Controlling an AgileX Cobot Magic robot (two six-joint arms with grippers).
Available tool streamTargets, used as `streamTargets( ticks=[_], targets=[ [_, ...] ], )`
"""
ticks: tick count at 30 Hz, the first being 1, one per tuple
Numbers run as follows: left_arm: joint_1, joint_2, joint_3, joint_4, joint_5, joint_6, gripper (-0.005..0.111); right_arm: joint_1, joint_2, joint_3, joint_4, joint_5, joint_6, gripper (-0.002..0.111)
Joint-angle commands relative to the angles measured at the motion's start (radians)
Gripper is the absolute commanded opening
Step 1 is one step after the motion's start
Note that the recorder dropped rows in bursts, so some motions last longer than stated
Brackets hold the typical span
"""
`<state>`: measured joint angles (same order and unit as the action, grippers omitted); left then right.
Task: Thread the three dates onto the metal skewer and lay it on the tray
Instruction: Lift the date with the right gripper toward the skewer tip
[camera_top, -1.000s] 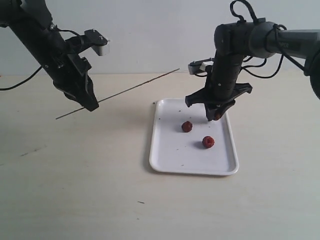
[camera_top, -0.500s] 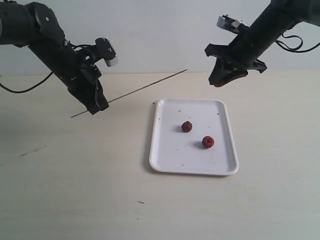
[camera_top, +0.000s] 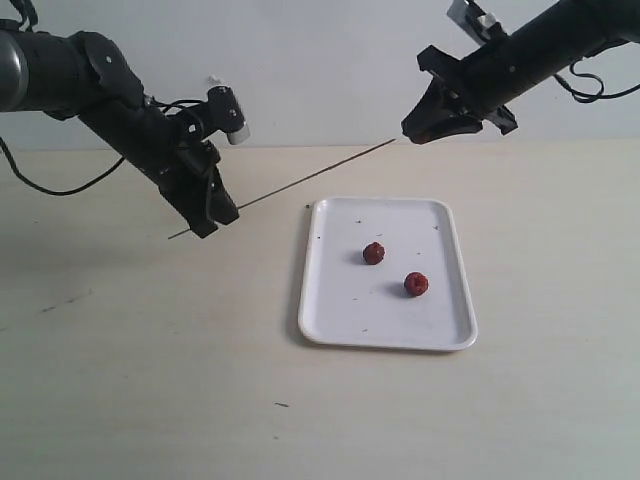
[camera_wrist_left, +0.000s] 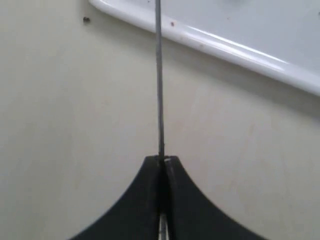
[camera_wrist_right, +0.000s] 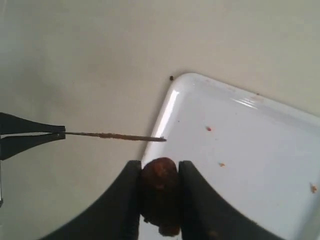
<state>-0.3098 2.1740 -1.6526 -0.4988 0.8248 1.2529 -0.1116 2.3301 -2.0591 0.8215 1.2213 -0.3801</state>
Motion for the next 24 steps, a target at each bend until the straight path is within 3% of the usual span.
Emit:
streamTargets(
  ticks=[1,6,24],
  targets=[
    [-0.002,-0.001,0.004,-0.04,-0.007,0.032,0.0,-0.004,-0.011,-0.007,0.041,0.0,-0.018,0.024],
    [-0.002,-0.001,0.029,-0.111,-0.033,0.127,0.0,-0.013,-0.011,-0.007,0.043,0.0,-0.018,0.024],
    [-0.002,-0.001,0.039,-0.171,-0.082,0.189,0.0,-0.036,-0.011,-0.007,0.085,0.0,-0.036,0.024]
  ],
)
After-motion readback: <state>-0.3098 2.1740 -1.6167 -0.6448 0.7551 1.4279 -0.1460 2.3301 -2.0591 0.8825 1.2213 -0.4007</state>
